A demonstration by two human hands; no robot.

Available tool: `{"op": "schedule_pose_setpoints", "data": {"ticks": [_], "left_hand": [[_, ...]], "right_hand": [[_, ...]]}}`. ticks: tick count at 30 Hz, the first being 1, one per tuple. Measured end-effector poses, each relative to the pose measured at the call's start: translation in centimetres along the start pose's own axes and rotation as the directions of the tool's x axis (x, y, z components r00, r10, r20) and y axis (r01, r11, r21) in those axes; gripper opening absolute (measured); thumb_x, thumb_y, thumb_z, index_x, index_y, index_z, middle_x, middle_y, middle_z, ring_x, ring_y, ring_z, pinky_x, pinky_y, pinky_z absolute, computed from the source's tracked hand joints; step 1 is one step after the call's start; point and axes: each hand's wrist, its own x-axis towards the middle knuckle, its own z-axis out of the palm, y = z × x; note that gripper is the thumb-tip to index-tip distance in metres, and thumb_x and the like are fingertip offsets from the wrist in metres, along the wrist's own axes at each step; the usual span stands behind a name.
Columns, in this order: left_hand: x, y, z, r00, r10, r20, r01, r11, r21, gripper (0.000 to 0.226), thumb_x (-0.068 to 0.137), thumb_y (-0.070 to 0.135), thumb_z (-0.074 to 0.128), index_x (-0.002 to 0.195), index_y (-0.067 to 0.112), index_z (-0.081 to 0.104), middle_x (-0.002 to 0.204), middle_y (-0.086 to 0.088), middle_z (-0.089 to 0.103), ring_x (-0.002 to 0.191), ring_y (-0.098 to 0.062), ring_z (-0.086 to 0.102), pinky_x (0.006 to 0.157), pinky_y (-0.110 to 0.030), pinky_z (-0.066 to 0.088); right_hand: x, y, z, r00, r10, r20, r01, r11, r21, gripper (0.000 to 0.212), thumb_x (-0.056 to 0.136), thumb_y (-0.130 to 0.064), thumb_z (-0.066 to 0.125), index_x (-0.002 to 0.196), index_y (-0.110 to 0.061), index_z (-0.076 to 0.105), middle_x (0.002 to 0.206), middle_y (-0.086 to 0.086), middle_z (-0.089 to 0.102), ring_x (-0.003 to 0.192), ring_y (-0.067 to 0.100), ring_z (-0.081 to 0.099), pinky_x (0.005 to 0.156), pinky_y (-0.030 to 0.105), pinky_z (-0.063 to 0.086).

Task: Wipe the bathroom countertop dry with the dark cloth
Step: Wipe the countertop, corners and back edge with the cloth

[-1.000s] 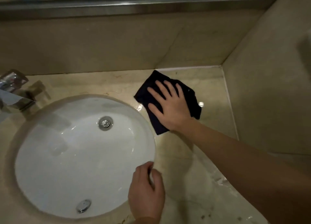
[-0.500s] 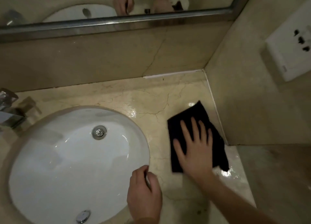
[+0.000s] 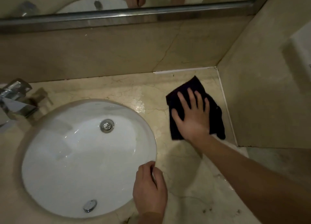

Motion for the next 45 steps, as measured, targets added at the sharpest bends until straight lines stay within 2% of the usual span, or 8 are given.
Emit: {"op": "schedule_pose_setpoints", "data": {"ticks": [9, 16, 21, 26, 29, 32, 41, 45], "left_hand": [[0.1, -0.4, 0.2, 0.999, 0.045, -0.025, -0.044, 0.999, 0.023, 0.039, 0.089, 0.044, 0.032, 0.108, 0.032, 0.064, 0.1, 0.016, 0.061, 0.094, -0.011, 0.061, 0.082, -0.035, 0.05], [-0.4, -0.3, 0.1, 0.999, 0.034, -0.007, -0.034, 0.999, -0.008, 0.038, 0.092, 0.043, 0.035, 0.114, 0.031, 0.064, 0.109, 0.017, 0.062, 0.097, -0.012, 0.061, 0.087, -0.034, 0.051], [-0.2, -0.3, 0.0, 0.999, 0.042, 0.017, -0.042, 0.999, -0.027, 0.032, 0.098, 0.034, 0.041, 0.117, 0.025, 0.065, 0.113, 0.012, 0.063, 0.101, -0.017, 0.061, 0.087, -0.032, 0.044], [-0.6, -1.2, -1.2, 0.979, 0.15, 0.138, -0.152, 0.988, 0.005, 0.038, 0.105, 0.032, 0.035, 0.135, 0.023, 0.057, 0.133, 0.007, 0.058, 0.12, -0.015, 0.055, 0.096, -0.027, 0.035], [-0.9, -2.4, -2.8, 0.931, 0.28, 0.232, -0.281, 0.959, -0.033, 0.043, 0.107, 0.033, 0.03, 0.145, 0.021, 0.047, 0.137, 0.006, 0.054, 0.126, -0.011, 0.05, 0.101, -0.024, 0.033], [-2.3, -4.6, -4.0, 0.938, 0.316, 0.141, -0.325, 0.945, 0.046, 0.047, 0.104, 0.031, 0.03, 0.145, 0.016, 0.046, 0.129, -0.001, 0.057, 0.12, -0.018, 0.052, 0.103, -0.037, 0.041], [-3.6, -7.0, -4.0, 0.947, 0.308, 0.088, -0.317, 0.939, 0.131, 0.047, 0.099, 0.024, 0.031, 0.14, 0.017, 0.051, 0.124, 0.0, 0.061, 0.11, -0.019, 0.051, 0.102, -0.035, 0.037], [-3.8, -7.2, -4.2, 0.949, 0.299, 0.102, -0.311, 0.942, 0.125, 0.048, 0.098, 0.024, 0.03, 0.141, 0.017, 0.05, 0.126, 0.0, 0.061, 0.112, -0.019, 0.052, 0.104, -0.035, 0.037]], "right_hand": [[5.1, 1.2, 0.1, 0.994, -0.058, -0.087, 0.062, 0.997, 0.044, 0.064, 0.101, -0.058, 0.03, 0.157, -0.029, 0.029, 0.166, 0.005, 0.024, 0.152, 0.028, 0.017, 0.124, 0.048, 0.005], [-9.4, 5.5, 0.3, 0.998, -0.018, -0.062, 0.022, 0.998, 0.056, 0.062, 0.103, -0.057, 0.028, 0.159, -0.03, 0.023, 0.168, 0.003, 0.018, 0.154, 0.024, 0.012, 0.126, 0.046, 0.007], [-22.0, 1.5, 2.6, 0.984, 0.171, -0.05, -0.165, 0.98, 0.111, 0.063, 0.1, -0.052, 0.038, 0.158, -0.029, 0.029, 0.166, 0.005, 0.022, 0.154, 0.027, 0.017, 0.124, 0.051, 0.014], [-28.6, -5.3, 4.3, 0.999, -0.034, -0.006, 0.034, 0.993, 0.11, 0.066, 0.097, -0.052, 0.044, 0.158, -0.029, 0.029, 0.166, 0.005, 0.022, 0.153, 0.026, 0.019, 0.123, 0.053, 0.017], [-26.9, -3.4, 3.8, 0.986, -0.164, -0.027, 0.166, 0.974, 0.152, 0.062, 0.098, -0.054, 0.046, 0.155, -0.031, 0.036, 0.165, 0.001, 0.026, 0.153, 0.022, 0.02, 0.123, 0.051, 0.017], [-24.0, 0.4, 2.7, 0.956, -0.293, -0.021, 0.293, 0.947, 0.128, 0.06, 0.098, -0.057, 0.046, 0.153, -0.032, 0.04, 0.163, -0.002, 0.031, 0.151, 0.02, 0.024, 0.124, 0.048, 0.016], [-19.8, 10.5, 0.5, 0.992, -0.107, -0.069, 0.111, 0.992, 0.054, 0.059, 0.101, -0.057, 0.039, 0.155, -0.034, 0.034, 0.164, -0.003, 0.028, 0.151, 0.022, 0.023, 0.124, 0.049, 0.012], [-22.9, 10.2, 0.8, 0.987, 0.144, -0.078, -0.136, 0.986, 0.097, 0.061, 0.1, -0.059, 0.033, 0.156, -0.036, 0.029, 0.166, -0.003, 0.022, 0.153, 0.022, 0.015, 0.124, 0.05, 0.01]]}}
